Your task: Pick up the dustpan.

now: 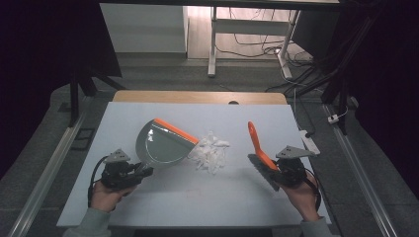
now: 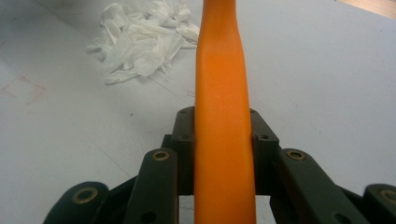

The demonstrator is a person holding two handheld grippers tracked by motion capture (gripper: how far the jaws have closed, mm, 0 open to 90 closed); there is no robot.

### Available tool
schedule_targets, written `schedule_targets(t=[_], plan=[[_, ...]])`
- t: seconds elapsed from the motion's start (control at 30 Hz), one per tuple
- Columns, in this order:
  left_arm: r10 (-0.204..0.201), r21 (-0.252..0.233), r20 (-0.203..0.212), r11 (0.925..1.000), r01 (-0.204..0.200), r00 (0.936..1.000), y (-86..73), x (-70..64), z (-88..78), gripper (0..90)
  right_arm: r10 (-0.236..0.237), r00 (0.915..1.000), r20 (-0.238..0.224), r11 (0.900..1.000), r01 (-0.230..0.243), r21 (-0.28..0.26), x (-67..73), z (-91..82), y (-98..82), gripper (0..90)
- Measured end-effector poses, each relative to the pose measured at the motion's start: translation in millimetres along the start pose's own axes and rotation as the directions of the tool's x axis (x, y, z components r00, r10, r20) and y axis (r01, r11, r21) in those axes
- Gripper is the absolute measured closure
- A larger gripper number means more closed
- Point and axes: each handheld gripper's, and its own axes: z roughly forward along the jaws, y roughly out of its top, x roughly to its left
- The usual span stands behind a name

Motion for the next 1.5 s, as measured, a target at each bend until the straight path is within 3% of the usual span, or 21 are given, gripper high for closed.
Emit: schedule_targets(t=[0.5,0.83,1.33,1.5], plan=[[0.063,0.040,0.073,0.9970,-0.066,0.9953,0.6,-13.6,6.4,61.2,-0.006,0.9998,-0.018,1.000,0.006,-0.007,5.8,2.4,3.2,70.3],[0.135,0.074,0.116,0.9868,-0.144,0.9840,-2.2,-12.9,-0.9,61.2,0.002,0.9997,-0.025,1.000,-0.002,-0.025,5.6,3.0,6.4,70.2],[0.167,0.160,0.109,0.9701,-0.183,0.9800,-6.7,-3.2,-12.9,61.2,0.005,0.9988,-0.049,0.998,-0.008,-0.058,8.1,16.4,26.5,70.2],[0.160,0.184,0.111,0.9665,-0.179,0.9808,-9.7,1.3,-15.9,61.2,0.004,0.9984,-0.056,0.998,-0.008,-0.068,9.6,24.0,35.6,70.3]])
